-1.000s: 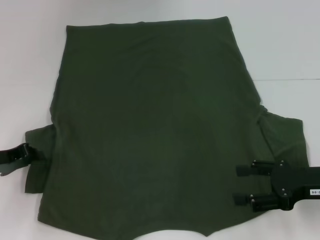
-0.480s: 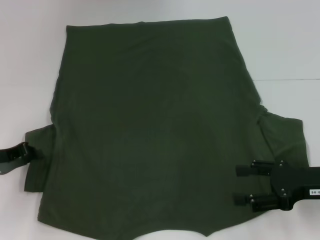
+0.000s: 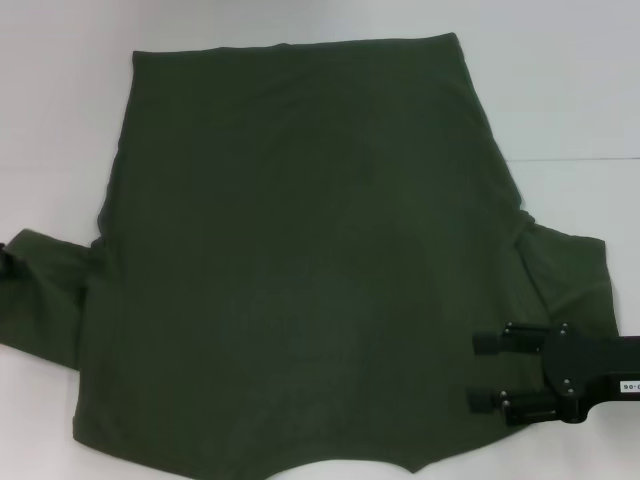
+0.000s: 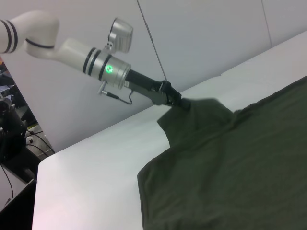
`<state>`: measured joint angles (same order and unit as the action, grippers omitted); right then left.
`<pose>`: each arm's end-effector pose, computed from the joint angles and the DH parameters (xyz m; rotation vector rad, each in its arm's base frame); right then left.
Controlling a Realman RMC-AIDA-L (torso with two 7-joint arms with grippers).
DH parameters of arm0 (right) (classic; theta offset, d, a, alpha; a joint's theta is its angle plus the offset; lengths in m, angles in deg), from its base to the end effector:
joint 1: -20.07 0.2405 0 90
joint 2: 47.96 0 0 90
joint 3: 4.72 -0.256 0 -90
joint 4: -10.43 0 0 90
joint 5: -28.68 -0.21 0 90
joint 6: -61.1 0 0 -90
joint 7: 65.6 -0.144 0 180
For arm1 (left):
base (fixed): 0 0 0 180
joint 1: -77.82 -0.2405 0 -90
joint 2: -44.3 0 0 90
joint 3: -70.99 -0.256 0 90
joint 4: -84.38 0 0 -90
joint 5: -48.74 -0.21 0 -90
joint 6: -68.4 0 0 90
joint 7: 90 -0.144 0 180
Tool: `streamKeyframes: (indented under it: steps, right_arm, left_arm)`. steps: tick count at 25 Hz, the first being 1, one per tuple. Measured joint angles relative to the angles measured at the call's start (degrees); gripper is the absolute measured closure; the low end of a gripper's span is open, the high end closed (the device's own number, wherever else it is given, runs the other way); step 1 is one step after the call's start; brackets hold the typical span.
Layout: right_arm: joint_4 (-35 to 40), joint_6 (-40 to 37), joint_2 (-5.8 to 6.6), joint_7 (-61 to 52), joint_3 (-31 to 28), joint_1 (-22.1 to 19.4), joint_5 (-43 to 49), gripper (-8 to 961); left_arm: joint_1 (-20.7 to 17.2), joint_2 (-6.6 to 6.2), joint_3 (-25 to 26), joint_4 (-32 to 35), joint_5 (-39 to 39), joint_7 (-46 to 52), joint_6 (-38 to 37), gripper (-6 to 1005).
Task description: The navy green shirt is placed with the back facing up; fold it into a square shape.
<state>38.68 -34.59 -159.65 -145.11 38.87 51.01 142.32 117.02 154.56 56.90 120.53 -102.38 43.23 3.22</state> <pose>0.2803 0.3126 0.0163 -2.8689 0.7226 0.6978 -0.3583 0.3923 0.0995 -1.7656 -1.6723 -0.3514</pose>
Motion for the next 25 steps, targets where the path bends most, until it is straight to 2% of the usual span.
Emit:
streamKeyframes:
  steps: [8, 15, 18, 22, 25]
  right_arm:
    - [0.0, 0.1, -0.01, -0.4, 0.0, -0.2, 0.0, 39]
    - [-0.1, 0.2, -0.14, -0.5, 0.0, -0.2, 0.1, 39]
    - [-0.1, 0.2, -0.22, -0.6, 0.1, -0.2, 0.2, 39]
    - [-0.1, 0.1, -0.28, -0.6, 0.1, -0.2, 0.2, 38]
    - [-0.1, 0.1, -0.28, -0.5, 0.1, -0.3, 0.3, 38]
  left_arm:
    - [4.0, -2.72, -0.7, 2.6, -7.2, 0.1, -2.8, 994]
    - [9.3, -4.45, -7.1, 2.8, -12.0, 3.9, -5.9, 993]
    - [10.8, -4.84, -11.3, 3.3, -12.5, 7.5, -7.2, 993]
    - [13.5, -5.46, -13.3, 3.2, -12.5, 12.0, -11.4, 993]
    - [15.2, -5.21, -15.1, 2.4, -12.2, 16.3, -13.0, 993]
